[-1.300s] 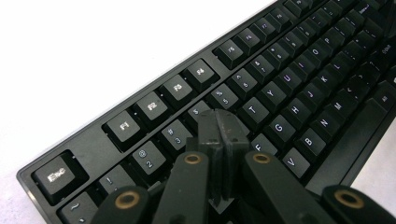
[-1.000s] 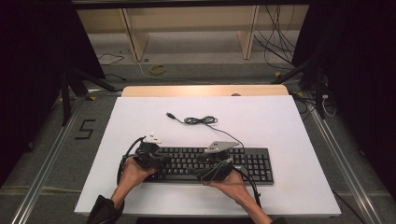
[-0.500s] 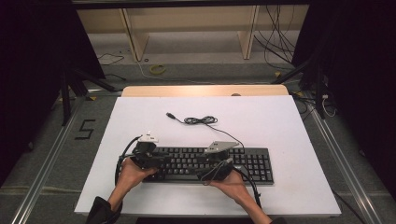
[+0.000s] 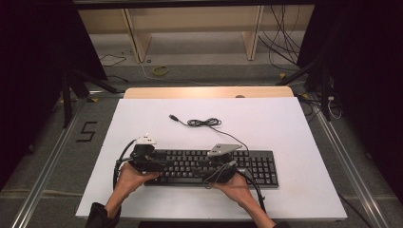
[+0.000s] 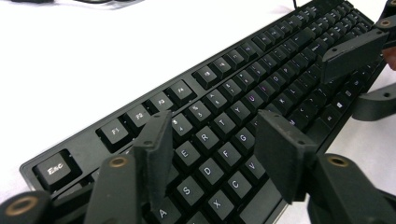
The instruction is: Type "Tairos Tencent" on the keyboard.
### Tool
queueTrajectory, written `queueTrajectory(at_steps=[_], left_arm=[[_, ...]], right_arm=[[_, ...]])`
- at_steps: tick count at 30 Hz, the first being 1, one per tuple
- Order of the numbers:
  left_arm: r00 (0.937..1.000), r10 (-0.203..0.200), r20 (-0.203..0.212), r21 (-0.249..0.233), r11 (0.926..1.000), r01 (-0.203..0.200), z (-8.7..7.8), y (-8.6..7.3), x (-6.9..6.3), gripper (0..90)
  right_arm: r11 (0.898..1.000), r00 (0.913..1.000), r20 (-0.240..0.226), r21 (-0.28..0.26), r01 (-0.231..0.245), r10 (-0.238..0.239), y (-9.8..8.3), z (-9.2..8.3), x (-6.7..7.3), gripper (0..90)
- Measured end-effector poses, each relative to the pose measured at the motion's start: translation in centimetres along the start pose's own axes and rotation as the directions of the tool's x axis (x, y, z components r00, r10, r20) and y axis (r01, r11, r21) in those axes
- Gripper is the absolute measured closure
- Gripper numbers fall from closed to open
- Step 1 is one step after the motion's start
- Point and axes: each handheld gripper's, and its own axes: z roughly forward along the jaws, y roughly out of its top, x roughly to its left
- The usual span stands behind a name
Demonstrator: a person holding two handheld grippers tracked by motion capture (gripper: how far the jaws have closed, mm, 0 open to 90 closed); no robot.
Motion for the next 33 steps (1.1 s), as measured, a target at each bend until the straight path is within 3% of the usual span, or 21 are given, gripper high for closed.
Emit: queueTrajectory(at_steps=[17,33], left_arm=[[0.9995,-0.023,0.023,-0.044,0.9987,0.024,-1.1,-0.7,-0.1,36.0],[0.9986,-0.033,0.042,-0.071,0.9968,0.036,-1.4,-1.3,-0.3,34.5]], right_arm=[[0.999,0.9999,0.003,0.029,0.017,-0.017,0.3,1.0,0.0,85.4],[0.998,0.9996,0.016,0.061,0.022,-0.023,0.4,2.0,0.0,90.0]])
